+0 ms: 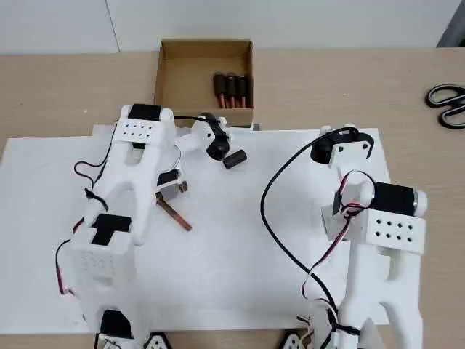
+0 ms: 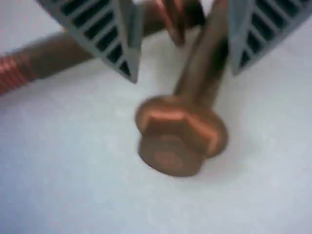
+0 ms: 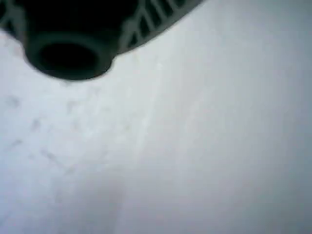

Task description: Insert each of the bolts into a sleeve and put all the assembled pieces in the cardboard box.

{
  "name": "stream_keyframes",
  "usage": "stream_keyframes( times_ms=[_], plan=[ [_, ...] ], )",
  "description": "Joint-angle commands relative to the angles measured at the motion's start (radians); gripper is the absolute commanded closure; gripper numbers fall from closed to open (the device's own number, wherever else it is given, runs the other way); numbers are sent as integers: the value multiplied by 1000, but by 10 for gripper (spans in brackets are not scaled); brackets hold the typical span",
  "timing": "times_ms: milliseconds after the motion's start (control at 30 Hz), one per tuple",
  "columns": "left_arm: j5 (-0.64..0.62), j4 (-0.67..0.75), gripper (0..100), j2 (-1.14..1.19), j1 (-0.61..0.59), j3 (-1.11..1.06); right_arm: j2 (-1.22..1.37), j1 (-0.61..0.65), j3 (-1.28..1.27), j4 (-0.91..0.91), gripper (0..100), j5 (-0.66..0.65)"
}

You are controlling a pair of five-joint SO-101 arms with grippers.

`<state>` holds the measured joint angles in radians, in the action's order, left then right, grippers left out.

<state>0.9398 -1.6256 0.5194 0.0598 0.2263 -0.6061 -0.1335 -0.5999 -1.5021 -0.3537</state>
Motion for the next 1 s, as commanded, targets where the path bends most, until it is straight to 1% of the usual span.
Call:
stream_keyframes(
  times_ms=[0, 200, 267, 400, 567, 667, 700, 833, 967],
  plan=[
    [12, 29, 881, 18, 2, 53, -28, -7, 5, 5, 994, 12],
    [15, 64, 883, 110, 2, 108, -28, -7, 5, 7, 994, 12],
    [15, 61, 909, 152, 2, 140, -28, -7, 5, 7, 994, 12],
    [15, 55, 994, 213, 3, 203, -28, -7, 5, 5, 994, 11],
    [14, -46, 994, 227, 9, 300, -39, -2, 12, 4, 995, 8],
    [11, -124, 995, 226, 8, 397, -39, 1, 12, 4, 995, 6],
    [0, -127, 995, 226, 6, 418, -41, 1, 15, 4, 995, 5],
    [-84, -126, 995, 169, 2, 452, -41, 1, 98, -71, 995, -29],
    [-158, -126, 995, -6, 31, 363, -41, 1, 235, -159, 995, -55]
  ],
)
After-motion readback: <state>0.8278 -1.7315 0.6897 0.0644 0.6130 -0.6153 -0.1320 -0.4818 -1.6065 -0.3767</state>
